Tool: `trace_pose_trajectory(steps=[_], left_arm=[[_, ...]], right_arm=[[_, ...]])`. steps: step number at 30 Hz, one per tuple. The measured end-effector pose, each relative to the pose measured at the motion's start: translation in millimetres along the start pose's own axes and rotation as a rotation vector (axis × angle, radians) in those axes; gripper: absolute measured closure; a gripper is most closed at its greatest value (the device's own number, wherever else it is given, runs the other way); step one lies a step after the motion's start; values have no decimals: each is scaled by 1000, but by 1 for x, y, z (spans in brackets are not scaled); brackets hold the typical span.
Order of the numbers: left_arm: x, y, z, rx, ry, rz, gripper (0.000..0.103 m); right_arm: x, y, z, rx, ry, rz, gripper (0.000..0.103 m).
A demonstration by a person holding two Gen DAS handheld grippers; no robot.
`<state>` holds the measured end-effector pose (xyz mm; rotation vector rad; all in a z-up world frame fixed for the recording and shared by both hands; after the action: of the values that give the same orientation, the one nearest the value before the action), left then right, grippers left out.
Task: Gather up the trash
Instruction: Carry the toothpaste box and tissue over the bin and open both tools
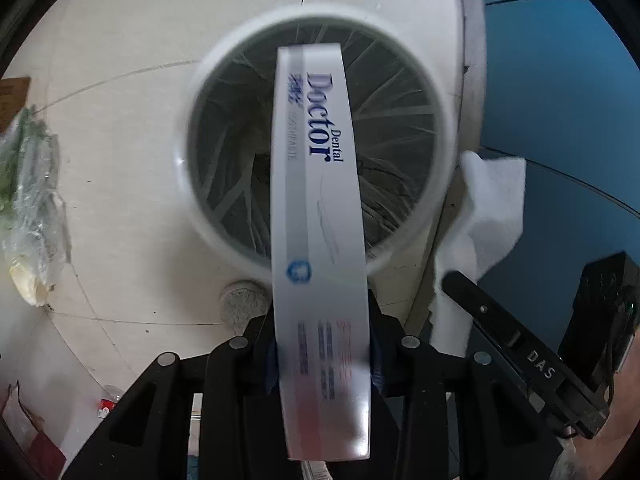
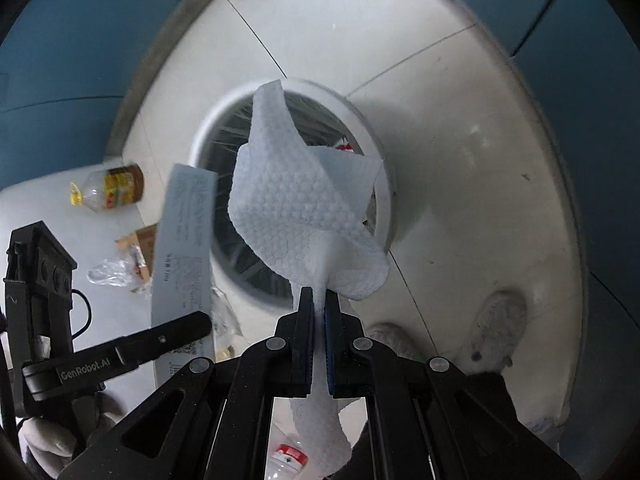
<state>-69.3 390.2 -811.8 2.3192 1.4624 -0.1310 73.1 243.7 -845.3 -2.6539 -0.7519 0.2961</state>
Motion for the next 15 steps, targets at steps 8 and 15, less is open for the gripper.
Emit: trace_pose_trajectory(steps=[8,15], left_arm=[[17,-19,-8,60,68,-28,10],[0,-13,-76,319,302,59,10]], right_arm=[[31,-4,58,-51,-73,-33,52],[39,-25,9,-110,20,-114,22]])
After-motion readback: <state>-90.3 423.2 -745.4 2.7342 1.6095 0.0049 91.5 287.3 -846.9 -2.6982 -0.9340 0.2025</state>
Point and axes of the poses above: each gripper's, at about its wrist camera, not at the fingertips, and z roughly the way its jaws point, y to its right, x to its top, the point moved 1 cm from there along z, roughly the way its jaws point, and after that the axes turned 11 degrees about y, right-handed, at the moved point
